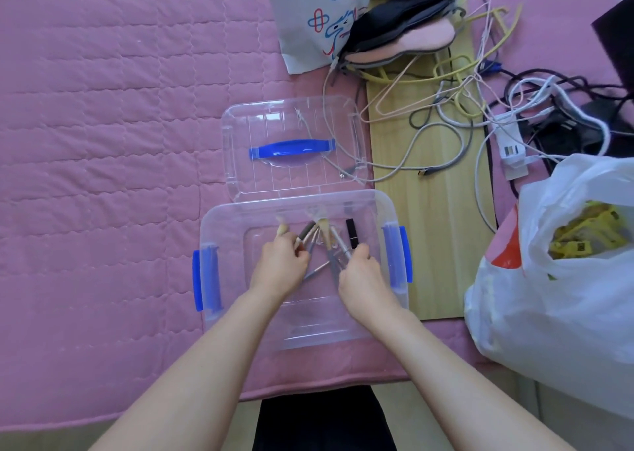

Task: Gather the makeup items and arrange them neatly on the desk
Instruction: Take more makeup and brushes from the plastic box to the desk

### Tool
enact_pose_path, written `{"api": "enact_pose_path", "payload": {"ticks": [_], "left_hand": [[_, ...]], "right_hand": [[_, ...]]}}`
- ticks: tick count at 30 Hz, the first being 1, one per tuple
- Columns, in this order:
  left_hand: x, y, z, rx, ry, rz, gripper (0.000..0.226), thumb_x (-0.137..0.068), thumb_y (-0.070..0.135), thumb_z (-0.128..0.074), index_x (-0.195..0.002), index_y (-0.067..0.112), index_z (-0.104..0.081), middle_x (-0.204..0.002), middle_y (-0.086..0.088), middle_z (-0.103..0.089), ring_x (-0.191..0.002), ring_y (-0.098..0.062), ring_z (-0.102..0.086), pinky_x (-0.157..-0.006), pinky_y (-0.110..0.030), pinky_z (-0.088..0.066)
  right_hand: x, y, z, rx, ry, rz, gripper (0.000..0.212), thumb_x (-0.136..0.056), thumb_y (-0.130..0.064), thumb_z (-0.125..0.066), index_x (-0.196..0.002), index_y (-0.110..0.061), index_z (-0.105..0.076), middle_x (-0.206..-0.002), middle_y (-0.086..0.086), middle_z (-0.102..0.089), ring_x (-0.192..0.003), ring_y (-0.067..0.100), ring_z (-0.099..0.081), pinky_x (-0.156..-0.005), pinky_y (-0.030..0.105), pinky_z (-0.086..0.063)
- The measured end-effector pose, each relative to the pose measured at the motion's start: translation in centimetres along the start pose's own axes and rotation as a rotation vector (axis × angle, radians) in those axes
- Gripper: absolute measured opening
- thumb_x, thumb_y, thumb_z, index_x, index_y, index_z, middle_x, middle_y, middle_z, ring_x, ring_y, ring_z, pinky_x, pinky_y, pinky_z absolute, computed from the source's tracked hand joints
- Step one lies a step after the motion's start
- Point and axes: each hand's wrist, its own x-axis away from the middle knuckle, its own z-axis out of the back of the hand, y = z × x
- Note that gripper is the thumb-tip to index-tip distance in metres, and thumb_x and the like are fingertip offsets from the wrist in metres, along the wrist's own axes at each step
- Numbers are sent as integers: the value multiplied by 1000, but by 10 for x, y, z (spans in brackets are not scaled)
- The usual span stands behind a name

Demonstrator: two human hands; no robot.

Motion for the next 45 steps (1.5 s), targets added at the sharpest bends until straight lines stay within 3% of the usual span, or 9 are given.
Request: {"api": "enact_pose_path", "payload": {"ticks": [3,5,8,11,16,25,33,39,45], "left_hand": [[-6,17,-7,47,-25,-75,15,-88,12,-50,-80,18,-60,-85,-13,-60,-94,-38,-51,-72,-37,-43],[-11,25,-15,43,-63,-98,15,-88,13,-49,-94,16,-63,-88,-8,-66,-90,-33,-52,-80,-38,-46],[-19,28,-30,25,-126,-66,15,-86,14,-49,-97,15,-58,-97,-10,-65,-92,-35,-59,-76,-43,-50],[-21,27,-37,-50,-16,39,15,-90,22,-51,-103,18,-57,-99,-8,-66,-97,-33,-59,-71,-36,-47],[-25,24,-35,-129,120,177,23,-90,30,-57,-110,18,-60,-112,-7,-58,-104,-31,-59,-78,-37,-45],[-32,22,-58,-237,200,107,31,-91,44,-52,-102,15,-54,-106,-5,-59,-97,-32,-60,-66,-39,-44],[-33,12,-55,-229,109,-34,34,-94,38,-51,-125,22,-51,-122,-1,-57,-106,-32,-57,-74,-42,-48],[-32,14,-50,-240,91,-60,25,-88,27,-59,-109,18,-50,-113,-2,-55,-96,-34,-58,-66,-39,-42],[-22,1,-43,-102,194,-45,17,-86,23,-61,-95,19,-48,-101,-1,-55,-94,-33,-56,-69,-41,-46]], "right_hand": [[-9,-2,-2,-105,64,-79,28,-95,-2,-42,-121,1,-31,-119,22,-54,-105,37,-55,-68,33,-34],[-16,-2,-4,-131,74,-112,31,-94,1,-43,-123,1,-31,-120,23,-54,-108,38,-55,-69,32,-32],[-25,3,-13,-31,96,-97,35,-91,4,-46,-123,-3,-33,-119,17,-55,-107,34,-56,-69,33,-34],[-36,5,-28,46,107,-72,34,-93,1,-43,-126,-1,-35,-121,19,-53,-106,36,-57,-71,37,-38],[-43,-1,-36,14,107,-88,30,-96,-3,-41,-125,-4,-34,-124,17,-45,-104,36,-58,-68,38,-38],[-54,-3,-42,-35,139,-122,24,-102,-16,-32,-123,-6,-36,-123,16,-46,-103,37,-60,-65,37,-36],[-59,-1,-44,40,158,-159,23,-98,-13,-41,-120,-7,-37,-119,13,-53,-103,34,-61,-67,36,-35],[-59,-1,-47,-52,146,-165,26,-95,-15,-49,-117,-7,-38,-117,14,-55,-102,35,-61,-66,35,-37],[-61,7,-46,-21,188,-103,55,-94,-17,-53,-139,-11,-23,-122,10,-54,-100,34,-62,-63,34,-38]]}}
